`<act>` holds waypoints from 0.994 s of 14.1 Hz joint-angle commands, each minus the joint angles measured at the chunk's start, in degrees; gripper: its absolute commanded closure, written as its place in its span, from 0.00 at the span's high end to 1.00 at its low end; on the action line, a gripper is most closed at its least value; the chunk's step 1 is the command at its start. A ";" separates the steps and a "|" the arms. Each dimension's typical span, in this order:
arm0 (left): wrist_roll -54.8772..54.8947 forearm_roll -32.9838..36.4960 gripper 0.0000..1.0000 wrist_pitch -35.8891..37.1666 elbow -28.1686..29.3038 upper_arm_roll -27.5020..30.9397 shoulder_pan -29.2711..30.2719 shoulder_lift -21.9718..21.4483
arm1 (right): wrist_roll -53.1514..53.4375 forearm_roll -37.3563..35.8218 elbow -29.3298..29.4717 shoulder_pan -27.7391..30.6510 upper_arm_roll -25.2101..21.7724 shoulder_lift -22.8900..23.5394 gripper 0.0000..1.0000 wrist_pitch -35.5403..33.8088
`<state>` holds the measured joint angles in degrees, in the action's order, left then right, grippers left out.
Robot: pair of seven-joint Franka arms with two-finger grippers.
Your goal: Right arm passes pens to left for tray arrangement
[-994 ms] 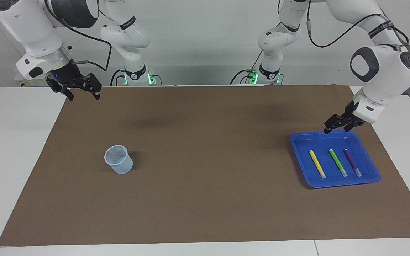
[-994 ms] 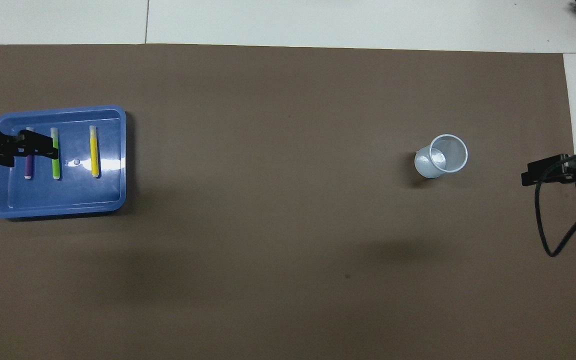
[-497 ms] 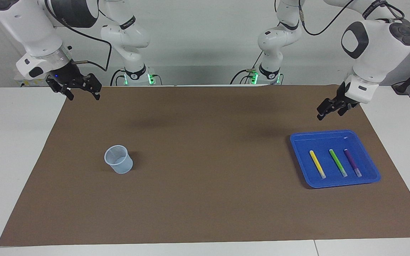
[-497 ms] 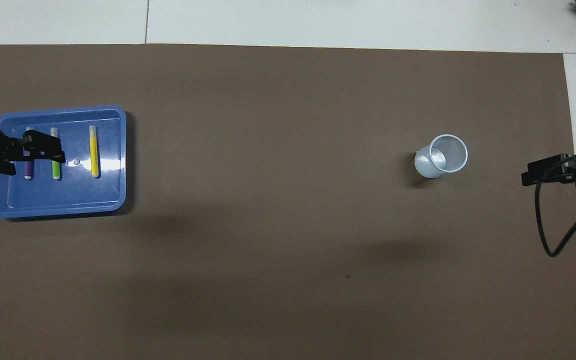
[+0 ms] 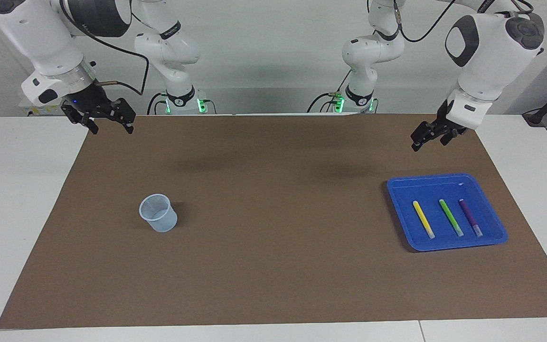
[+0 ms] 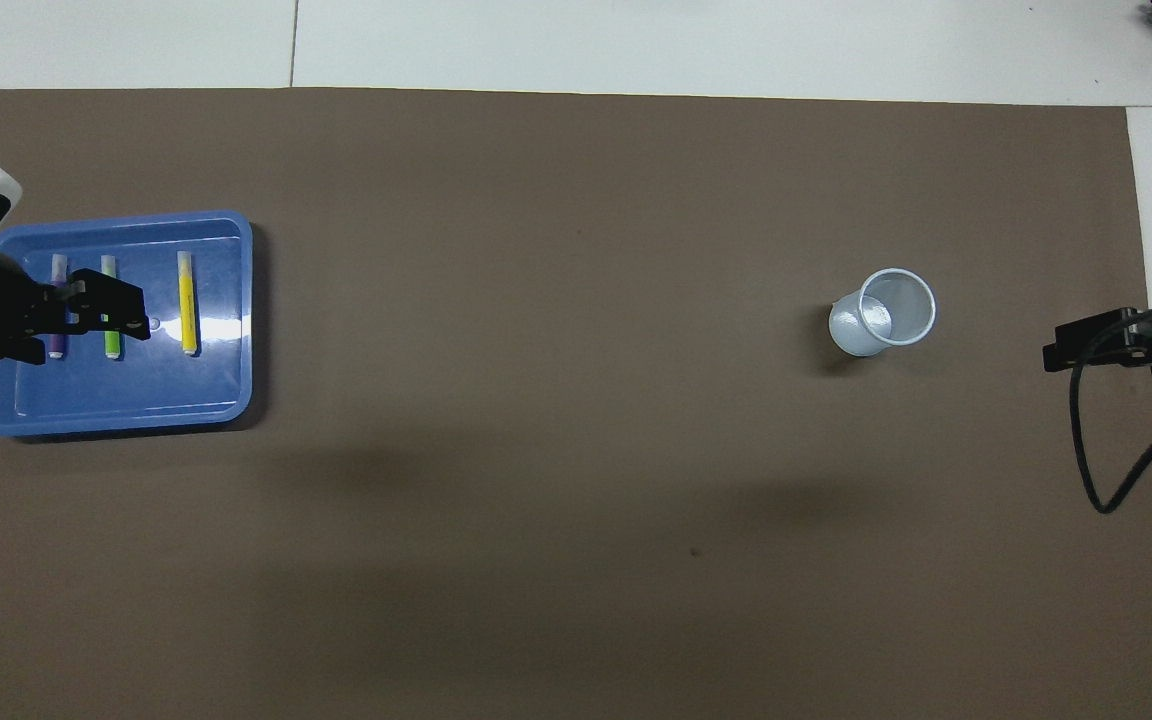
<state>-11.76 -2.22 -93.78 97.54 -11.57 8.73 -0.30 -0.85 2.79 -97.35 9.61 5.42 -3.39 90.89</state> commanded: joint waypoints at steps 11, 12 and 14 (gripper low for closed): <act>0.42 0.55 1.00 6.16 -4.55 4.19 -5.83 -2.16 | -1.17 -0.85 -0.91 0.50 0.38 -1.09 1.00 0.34; 0.42 0.90 1.00 6.24 -4.29 4.19 -6.18 -2.16 | -1.17 -0.85 -0.91 0.49 0.38 -1.09 1.00 0.34; 0.42 0.99 1.00 5.89 -3.93 4.02 -6.71 -2.42 | -1.17 -0.85 -0.91 0.49 0.38 -1.09 1.00 0.25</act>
<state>-11.73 -2.22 -86.30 91.45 -8.10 3.24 -0.97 -0.85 2.79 -97.35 9.61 5.42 -3.40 90.89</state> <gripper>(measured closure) 0.000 0.000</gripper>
